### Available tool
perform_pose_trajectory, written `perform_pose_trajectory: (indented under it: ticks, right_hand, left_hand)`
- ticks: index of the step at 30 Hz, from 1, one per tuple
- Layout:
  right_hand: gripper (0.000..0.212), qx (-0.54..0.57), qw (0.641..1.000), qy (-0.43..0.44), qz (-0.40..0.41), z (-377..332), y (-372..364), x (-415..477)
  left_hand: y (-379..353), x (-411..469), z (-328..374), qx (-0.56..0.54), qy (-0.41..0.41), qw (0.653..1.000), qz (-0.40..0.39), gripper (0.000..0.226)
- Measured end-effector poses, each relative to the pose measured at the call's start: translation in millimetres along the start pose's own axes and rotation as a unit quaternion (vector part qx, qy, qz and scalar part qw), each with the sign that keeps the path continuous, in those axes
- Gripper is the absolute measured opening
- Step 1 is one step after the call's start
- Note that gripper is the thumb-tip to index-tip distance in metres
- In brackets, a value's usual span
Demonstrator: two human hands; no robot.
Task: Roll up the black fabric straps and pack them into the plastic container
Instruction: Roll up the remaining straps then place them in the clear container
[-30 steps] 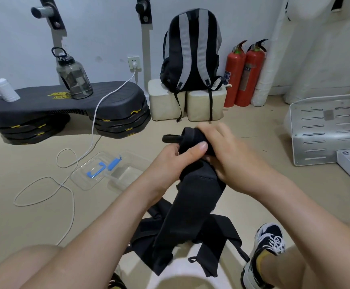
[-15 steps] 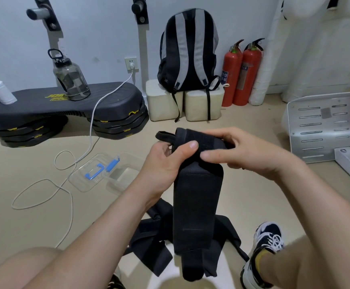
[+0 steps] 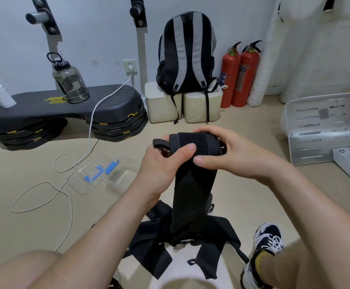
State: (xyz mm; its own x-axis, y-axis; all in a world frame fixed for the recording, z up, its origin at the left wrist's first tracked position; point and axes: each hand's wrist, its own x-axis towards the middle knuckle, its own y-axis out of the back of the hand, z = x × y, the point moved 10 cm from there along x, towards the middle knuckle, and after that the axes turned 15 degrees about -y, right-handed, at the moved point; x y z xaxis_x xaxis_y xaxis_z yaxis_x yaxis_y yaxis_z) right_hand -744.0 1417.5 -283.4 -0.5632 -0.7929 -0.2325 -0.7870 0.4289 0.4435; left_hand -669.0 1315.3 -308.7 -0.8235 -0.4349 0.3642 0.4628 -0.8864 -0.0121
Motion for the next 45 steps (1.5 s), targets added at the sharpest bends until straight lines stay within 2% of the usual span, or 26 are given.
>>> perform_pose_trajectory:
  ticks: [2, 6, 11, 16, 19, 21, 23, 25, 27, 30, 31, 33, 35, 40, 43, 45]
  right_hand:
    - [0.032, 0.036, 0.999, -0.028, -0.018, 1.9, -0.4, -1.4]
    - [0.026, 0.088, 0.996, -0.022, -0.005, 2.3, -0.5, -0.7]
    - [0.018, 0.158, 0.987, -0.018, 0.010, 8.4, -7.4, 1.8]
    - [0.028, 0.076, 0.996, 0.028, 0.046, 3.7, -4.7, 3.6]
    - [0.033, 0.057, 0.995, 0.058, 0.050, -2.5, -5.7, 3.1]
    - [0.037, 0.040, 0.995, 0.066, 0.056, -3.8, -4.2, 2.8]
    - [0.042, 0.006, 0.995, 0.076, 0.069, -4.7, -4.4, 2.7]
    - [0.045, -0.011, 0.994, 0.084, 0.068, -6.5, -8.7, 1.5]
    - [0.042, 0.028, 0.997, 0.065, 0.042, -4.9, -11.1, 2.0]
    - [0.027, 0.146, 0.989, -0.019, -0.030, 3.3, -15.0, 1.5]
    - [0.028, 0.164, 0.984, -0.050, -0.043, 7.7, -16.6, 2.7]
    - [0.044, 0.153, 0.983, -0.092, -0.043, 15.7, -16.9, 6.7]
    - [0.055, 0.133, 0.985, -0.095, -0.046, 18.1, -16.4, 8.9]
    - [0.049, 0.196, 0.976, -0.064, -0.066, 13.1, -11.0, 7.5]
    - [0.049, 0.236, 0.969, -0.051, -0.050, 13.6, -6.9, 8.8]
    - [0.045, 0.237, 0.970, -0.036, -0.031, 13.6, -3.9, 8.1]
  left_hand:
    - [-1.2, -1.0, 2.3, 0.007, -0.002, 1.000, -0.010, 0.021]
    - [-5.5, -4.3, -3.5, -0.035, 0.025, 0.999, -0.003, 0.034]
    - [-16.5, -10.6, -17.0, -0.109, 0.093, 0.990, -0.003, 0.033]
    - [-3.9, -8.8, -19.9, -0.087, 0.101, 0.990, 0.049, 0.022]
    - [1.2, -5.5, -15.8, -0.079, 0.072, 0.993, 0.049, 0.039]
    - [0.0, -3.9, -13.6, -0.087, 0.066, 0.994, 0.020, 0.047]
    - [-2.9, -5.0, -10.4, -0.093, 0.073, 0.993, 0.006, 0.042]
    - [1.8, -4.0, -6.9, -0.086, 0.055, 0.994, 0.033, 0.034]
    - [7.5, -2.0, -0.7, -0.074, 0.022, 0.995, 0.056, 0.031]
    - [8.8, 0.5, 8.8, -0.063, -0.016, 0.997, 0.040, 0.026]
    - [9.2, 0.9, 9.8, -0.060, -0.021, 0.997, 0.033, 0.025]
    - [7.3, 0.6, 11.5, -0.058, -0.024, 0.998, 0.017, 0.025]
    - [5.1, 0.1, 12.1, -0.045, -0.025, 0.999, 0.002, 0.027]
    - [0.4, 0.9, 25.0, -0.003, -0.051, 0.998, -0.039, 0.035]
    - [2.4, 0.3, 14.3, -0.028, -0.009, 0.999, -0.024, 0.045]
    - [2.5, -0.4, 10.1, -0.034, 0.025, 0.999, -0.019, 0.040]
